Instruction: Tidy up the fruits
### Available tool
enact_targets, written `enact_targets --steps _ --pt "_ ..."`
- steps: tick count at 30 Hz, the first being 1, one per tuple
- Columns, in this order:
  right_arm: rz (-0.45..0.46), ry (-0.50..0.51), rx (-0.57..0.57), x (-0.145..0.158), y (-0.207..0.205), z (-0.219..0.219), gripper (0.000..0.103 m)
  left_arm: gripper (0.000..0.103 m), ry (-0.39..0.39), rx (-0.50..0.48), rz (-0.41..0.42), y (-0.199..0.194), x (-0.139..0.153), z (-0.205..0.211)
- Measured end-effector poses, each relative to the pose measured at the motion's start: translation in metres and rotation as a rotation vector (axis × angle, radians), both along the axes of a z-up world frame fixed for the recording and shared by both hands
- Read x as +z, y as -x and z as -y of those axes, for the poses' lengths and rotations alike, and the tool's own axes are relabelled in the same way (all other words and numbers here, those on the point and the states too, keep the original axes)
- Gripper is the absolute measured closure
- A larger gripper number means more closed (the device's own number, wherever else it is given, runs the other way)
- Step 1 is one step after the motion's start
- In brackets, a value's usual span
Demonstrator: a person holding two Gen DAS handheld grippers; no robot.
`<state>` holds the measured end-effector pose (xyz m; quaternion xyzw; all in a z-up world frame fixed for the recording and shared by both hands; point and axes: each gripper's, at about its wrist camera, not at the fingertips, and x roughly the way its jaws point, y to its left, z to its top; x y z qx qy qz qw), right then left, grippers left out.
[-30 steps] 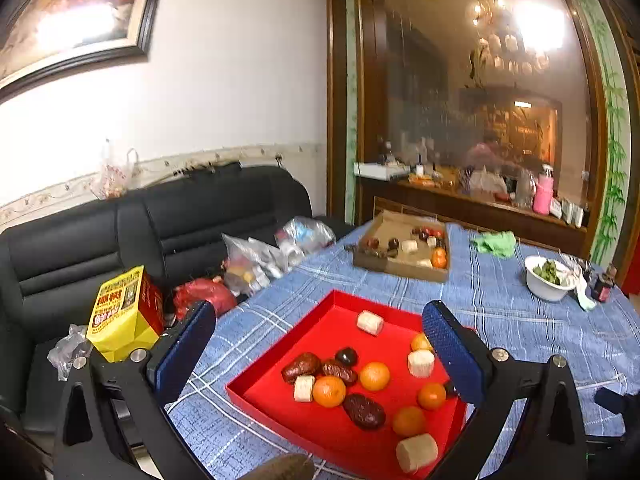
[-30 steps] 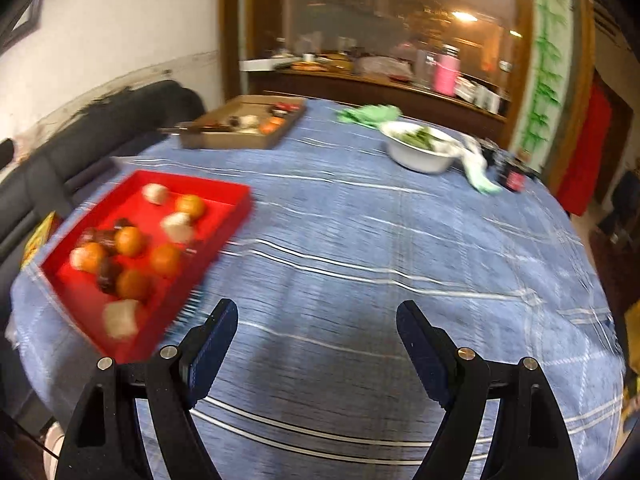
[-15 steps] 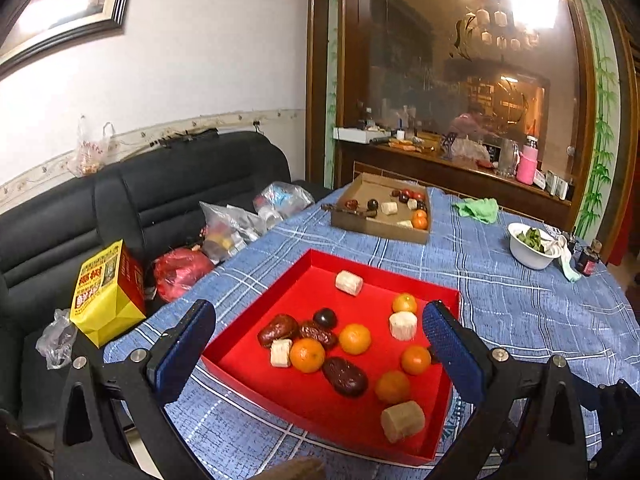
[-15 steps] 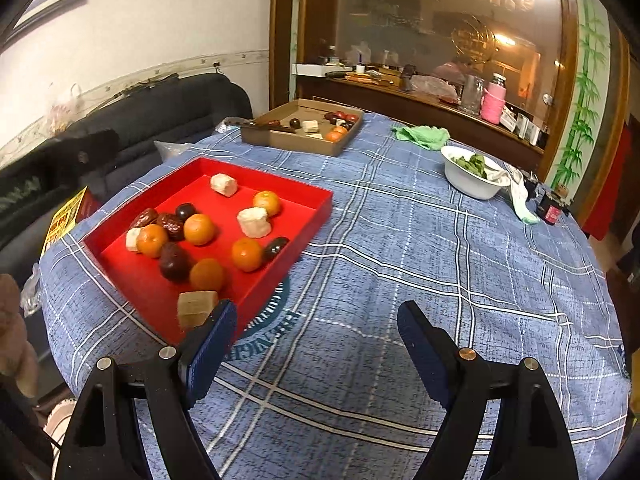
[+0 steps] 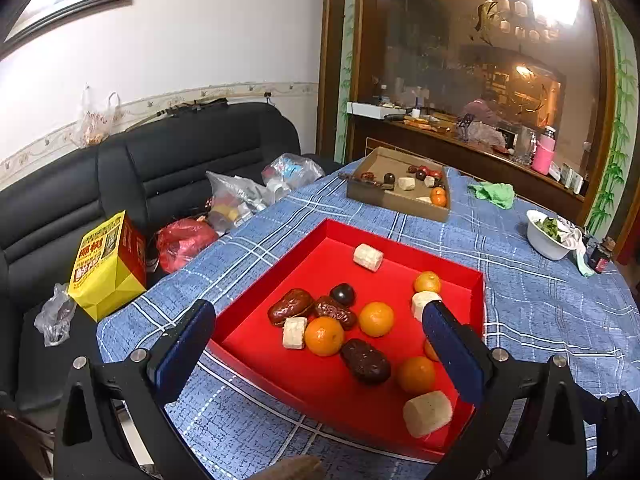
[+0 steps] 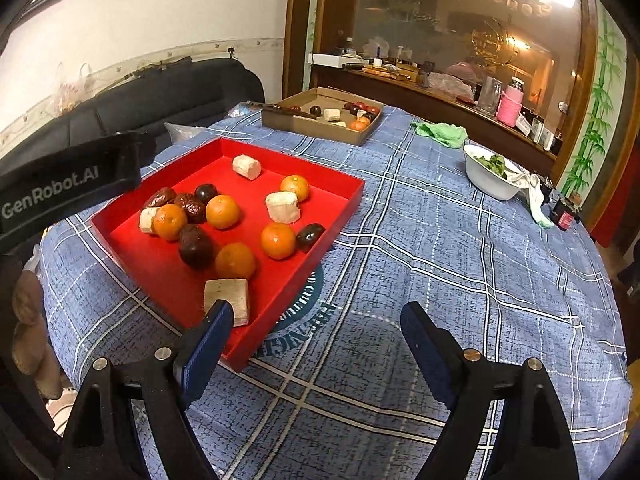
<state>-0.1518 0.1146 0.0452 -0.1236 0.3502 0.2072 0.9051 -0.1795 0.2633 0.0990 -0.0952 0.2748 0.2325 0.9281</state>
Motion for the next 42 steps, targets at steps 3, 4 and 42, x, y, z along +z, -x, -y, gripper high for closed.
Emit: enact_targets --steps 3,4,42 --pt "-0.002 0.008 0.003 -0.002 0.0 -0.003 0.014 0.0 0.009 -0.001 -0.002 -0.001 -0.002 -0.003" --pt "-0.003 0.009 0.003 -0.002 -0.001 -0.004 0.014 0.0 0.011 -0.001 -0.002 -0.001 -0.003 -0.005" --pt "-0.032 0.018 0.039 -0.013 0.003 -0.02 0.013 0.0 0.119 -0.071 -0.106 -0.016 -0.028 -0.005"
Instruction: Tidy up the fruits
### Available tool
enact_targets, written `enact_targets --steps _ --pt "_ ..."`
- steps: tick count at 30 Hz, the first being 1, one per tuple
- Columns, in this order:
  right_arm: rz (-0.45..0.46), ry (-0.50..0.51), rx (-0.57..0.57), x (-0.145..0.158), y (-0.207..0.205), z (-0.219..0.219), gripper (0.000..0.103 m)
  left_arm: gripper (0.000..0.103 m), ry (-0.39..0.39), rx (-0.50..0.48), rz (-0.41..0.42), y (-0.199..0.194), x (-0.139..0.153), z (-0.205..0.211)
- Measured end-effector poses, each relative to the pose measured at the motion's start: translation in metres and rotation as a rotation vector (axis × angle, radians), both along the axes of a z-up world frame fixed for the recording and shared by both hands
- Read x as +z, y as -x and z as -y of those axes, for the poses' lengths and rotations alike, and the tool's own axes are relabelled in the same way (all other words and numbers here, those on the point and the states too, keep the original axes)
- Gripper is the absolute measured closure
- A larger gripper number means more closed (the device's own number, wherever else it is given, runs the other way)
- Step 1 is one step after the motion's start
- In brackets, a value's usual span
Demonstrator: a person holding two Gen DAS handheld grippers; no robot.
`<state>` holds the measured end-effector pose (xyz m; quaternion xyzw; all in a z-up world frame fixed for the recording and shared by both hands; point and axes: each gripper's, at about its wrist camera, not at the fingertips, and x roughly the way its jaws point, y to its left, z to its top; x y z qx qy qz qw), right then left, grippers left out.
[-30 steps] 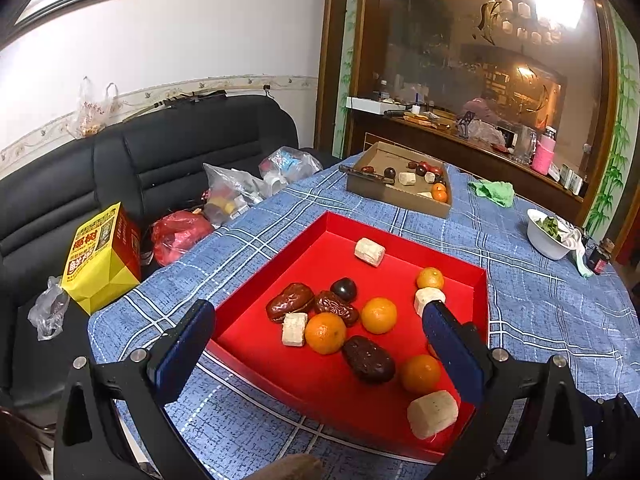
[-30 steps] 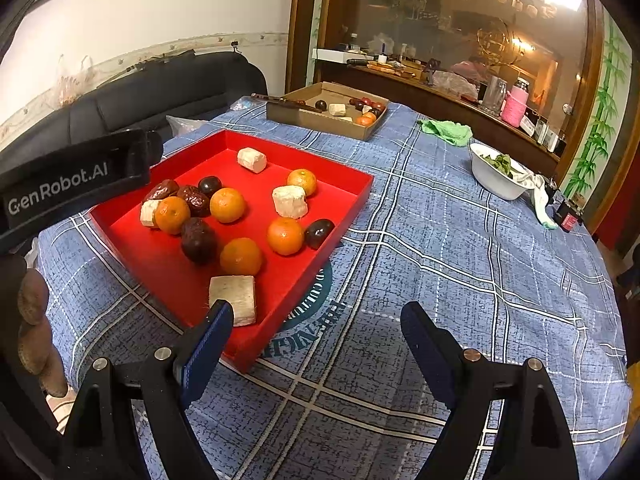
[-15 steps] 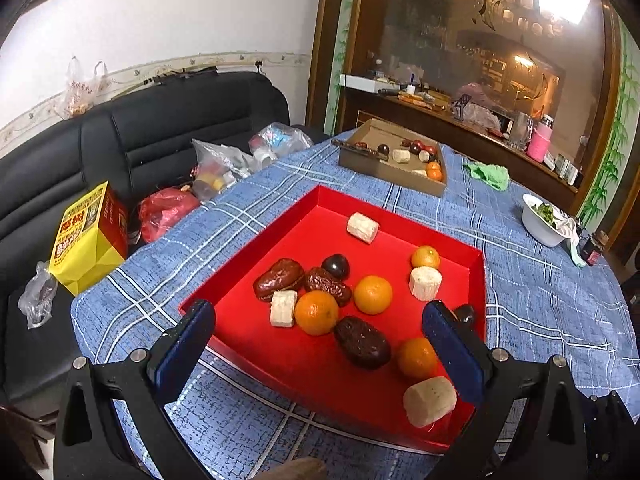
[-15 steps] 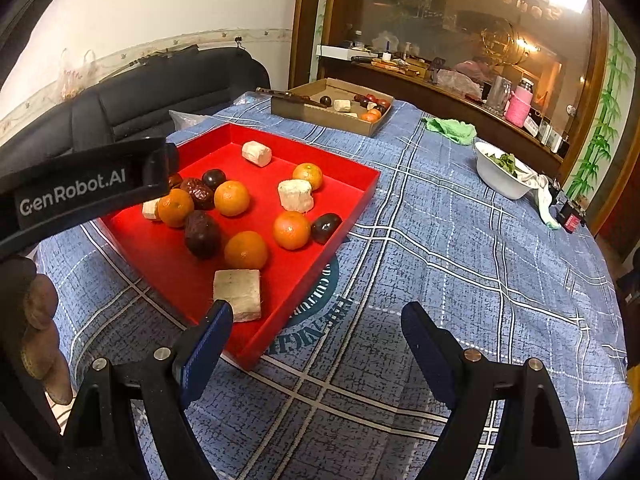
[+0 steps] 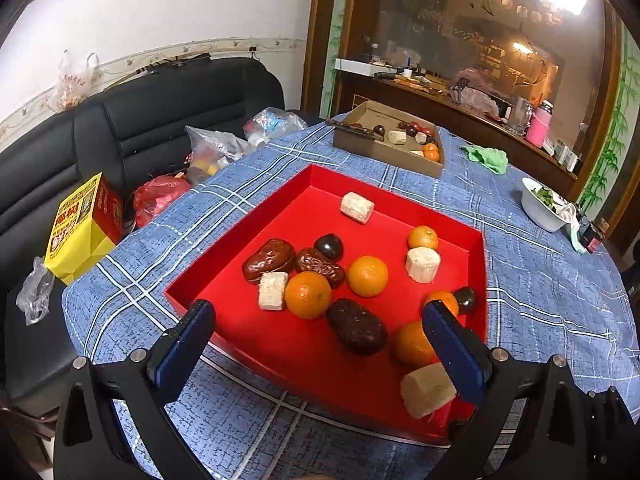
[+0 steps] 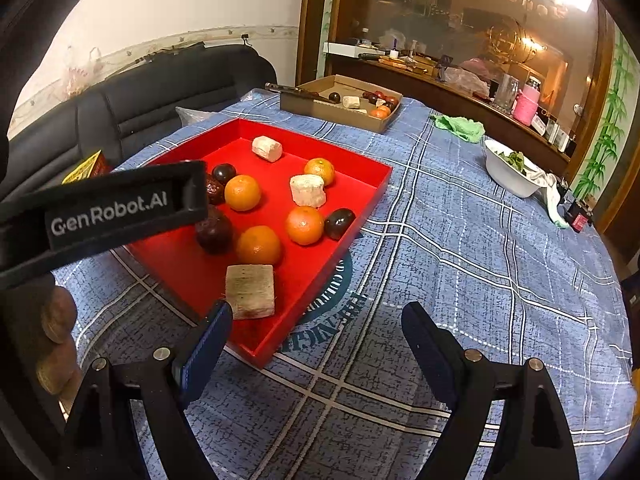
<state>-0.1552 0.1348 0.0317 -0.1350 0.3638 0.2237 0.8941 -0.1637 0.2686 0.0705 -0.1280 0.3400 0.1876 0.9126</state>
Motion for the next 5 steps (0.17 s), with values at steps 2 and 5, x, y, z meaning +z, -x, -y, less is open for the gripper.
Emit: enact_targets --steps 2,5 --pt "0.003 -0.007 0.0 0.001 0.001 0.002 0.013 0.0 0.001 -0.014 0.0 0.001 0.002 0.004" --pt "0.008 -0.026 -0.008 0.005 0.001 0.009 0.013 0.0 -0.01 -0.026 -0.01 0.0 0.006 0.013"
